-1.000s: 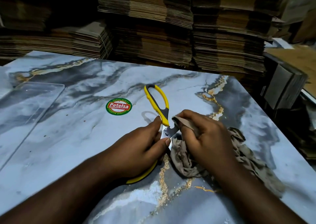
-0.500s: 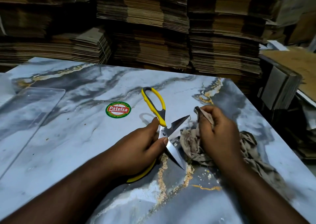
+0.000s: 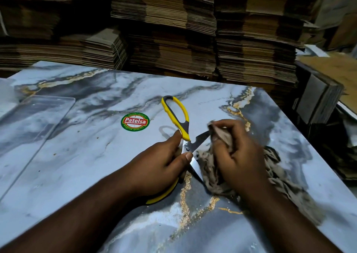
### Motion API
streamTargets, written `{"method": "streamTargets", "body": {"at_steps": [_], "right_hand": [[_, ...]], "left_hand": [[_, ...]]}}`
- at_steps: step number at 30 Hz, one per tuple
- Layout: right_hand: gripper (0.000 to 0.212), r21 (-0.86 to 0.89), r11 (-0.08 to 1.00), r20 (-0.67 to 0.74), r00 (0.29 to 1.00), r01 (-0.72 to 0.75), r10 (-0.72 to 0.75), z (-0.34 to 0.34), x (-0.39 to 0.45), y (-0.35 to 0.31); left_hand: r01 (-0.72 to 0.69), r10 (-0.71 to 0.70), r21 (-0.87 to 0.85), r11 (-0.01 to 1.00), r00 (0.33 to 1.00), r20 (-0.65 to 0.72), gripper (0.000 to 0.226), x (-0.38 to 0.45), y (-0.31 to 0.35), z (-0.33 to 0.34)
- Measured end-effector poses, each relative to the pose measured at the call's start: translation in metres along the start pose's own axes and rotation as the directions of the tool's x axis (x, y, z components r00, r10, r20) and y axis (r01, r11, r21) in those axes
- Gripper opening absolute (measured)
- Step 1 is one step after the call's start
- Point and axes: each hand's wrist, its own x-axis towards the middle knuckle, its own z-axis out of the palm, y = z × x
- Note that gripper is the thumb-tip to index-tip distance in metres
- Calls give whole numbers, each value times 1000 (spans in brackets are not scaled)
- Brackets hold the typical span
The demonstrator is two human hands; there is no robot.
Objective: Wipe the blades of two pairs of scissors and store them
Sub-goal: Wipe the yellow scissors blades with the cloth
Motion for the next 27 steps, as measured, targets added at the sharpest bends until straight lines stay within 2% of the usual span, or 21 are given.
{"method": "streamTargets", "body": {"at_steps": [2, 3, 6, 8, 10, 12, 14, 16, 19, 21, 23, 27], "right_hand": [[26, -88, 994, 108, 992, 68, -58, 7, 0, -3], [24, -136, 990, 107, 994, 40, -25, 8, 5, 4], [15, -191, 966, -10, 984, -177, 178, 0, 18, 28], [12, -48, 967, -89, 965, -252, 247, -7, 16, 34], [11, 97, 963, -114, 958, -253, 263, -7, 10, 27], [15, 134, 976, -78, 980, -173, 184, -3, 5, 15], [29, 118, 992, -39, 998, -49, 54, 0, 4, 8], [37, 5, 996, -16, 996, 92, -92, 3, 5, 5], [25, -233, 939, 77, 967, 253, -242, 9, 8, 0], [20, -283, 936, 114, 976, 209, -184, 13, 10, 3], [19, -284, 953, 94, 992, 110, -86, 13, 14, 11], [24, -87, 996, 85, 996, -14, 21, 10, 18, 26]], "left_hand": [[-7, 7, -11, 1000, 1000, 18, 47, -2, 0, -1], [-3, 5, -32, 999, 999, 34, 53, -2, 0, -1], [-12, 15, -134, 991, 1000, 19, 69, -3, 2, -1], [-6, 7, -183, 983, 1000, 9, 64, -1, 1, -2], [5, -2, -193, 981, 1000, 19, 64, -1, 0, -2], [6, -1, -206, 979, 1000, 22, 63, -1, -3, 0], [9, -5, -204, 979, 1000, 20, 59, 1, -5, 0], [23, -19, -217, 976, 1000, 21, 56, 3, -8, 1], [22, -16, -306, 952, 1000, 21, 51, 1, -8, 3], [22, -12, -333, 943, 999, 33, 50, 0, -9, 4], [39, -27, -311, 949, 999, 44, 57, 0, -9, 4], [30, -16, -218, 976, 998, 65, 57, 2, -7, 4]]}}
